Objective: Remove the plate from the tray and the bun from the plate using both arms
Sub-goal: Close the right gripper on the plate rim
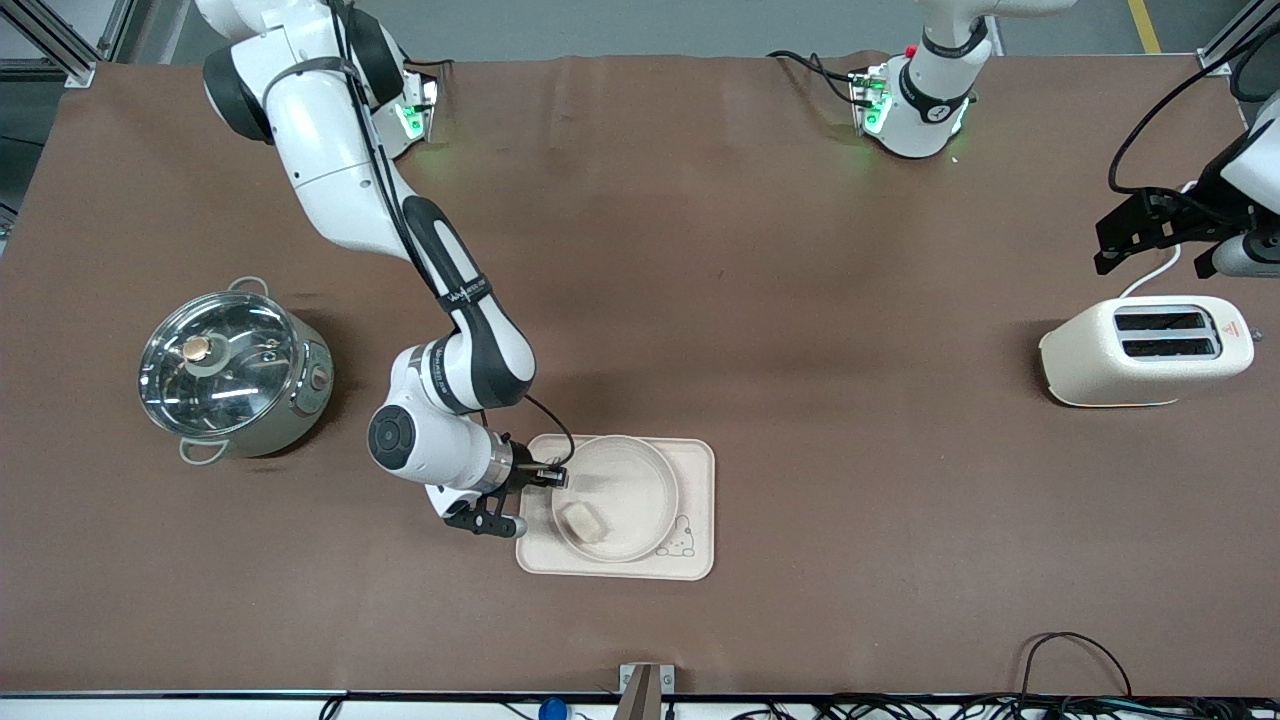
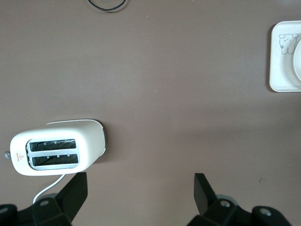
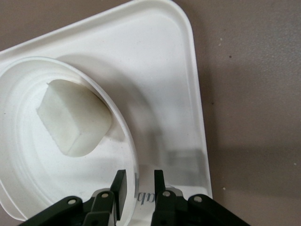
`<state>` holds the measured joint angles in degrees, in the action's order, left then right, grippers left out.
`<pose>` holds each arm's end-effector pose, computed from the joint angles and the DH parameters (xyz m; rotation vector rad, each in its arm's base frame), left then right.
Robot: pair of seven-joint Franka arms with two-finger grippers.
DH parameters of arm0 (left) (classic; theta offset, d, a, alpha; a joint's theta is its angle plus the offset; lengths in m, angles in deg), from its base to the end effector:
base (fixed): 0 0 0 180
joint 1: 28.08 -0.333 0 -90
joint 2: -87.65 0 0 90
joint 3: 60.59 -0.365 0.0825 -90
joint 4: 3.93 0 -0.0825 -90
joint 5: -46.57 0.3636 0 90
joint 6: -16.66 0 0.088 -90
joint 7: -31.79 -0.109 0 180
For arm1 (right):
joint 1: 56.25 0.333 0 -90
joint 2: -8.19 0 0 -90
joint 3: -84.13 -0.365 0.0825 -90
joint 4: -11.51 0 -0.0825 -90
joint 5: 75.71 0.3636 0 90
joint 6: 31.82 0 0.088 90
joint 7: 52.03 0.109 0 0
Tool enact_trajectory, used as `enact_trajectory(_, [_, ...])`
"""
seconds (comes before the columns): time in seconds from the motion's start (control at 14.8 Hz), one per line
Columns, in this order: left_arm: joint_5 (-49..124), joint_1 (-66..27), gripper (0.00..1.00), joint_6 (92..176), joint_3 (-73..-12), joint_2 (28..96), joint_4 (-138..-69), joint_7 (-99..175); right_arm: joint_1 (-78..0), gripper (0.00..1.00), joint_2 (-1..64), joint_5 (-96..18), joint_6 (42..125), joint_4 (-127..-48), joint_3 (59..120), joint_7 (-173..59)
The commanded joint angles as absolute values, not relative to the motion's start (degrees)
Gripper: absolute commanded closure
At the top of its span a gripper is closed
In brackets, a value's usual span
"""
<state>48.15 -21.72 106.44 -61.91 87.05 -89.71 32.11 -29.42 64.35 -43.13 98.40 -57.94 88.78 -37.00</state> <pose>0.5365 -0.0444 0.6989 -3.1126 0.1269 -0.0944 0.7192 0.3314 0.2254 -2.7399 0.2601 0.0589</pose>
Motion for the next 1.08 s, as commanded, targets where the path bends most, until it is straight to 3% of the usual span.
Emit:
enact_trajectory(0.0, [48.2,-21.9,0.0,105.4,-61.7,86.7,-88.8,32.2,-29.5,0.8,65.2,-42.1,98.4,-56.8,88.9,-36.2])
enact_trajectory(0.27, [48.1,-21.8,0.0,105.4,-61.7,86.7,-88.8,32.2,-29.4,0.97,65.1,-42.1,98.3,-56.9,88.9,-36.7])
enact_trajectory(0.88, [48.0,-21.9,0.0,105.4,-61.7,86.7,-88.8,32.2,-30.6,1.0,62.4,-42.1,97.4,-56.9,88.9,-39.5])
enact_trajectory(1.02, [48.0,-21.9,0.0,105.4,-61.7,86.7,-88.8,32.2,-30.7,1.0,60.5,-42.5,94.0,-56.8,89.0,-39.5])
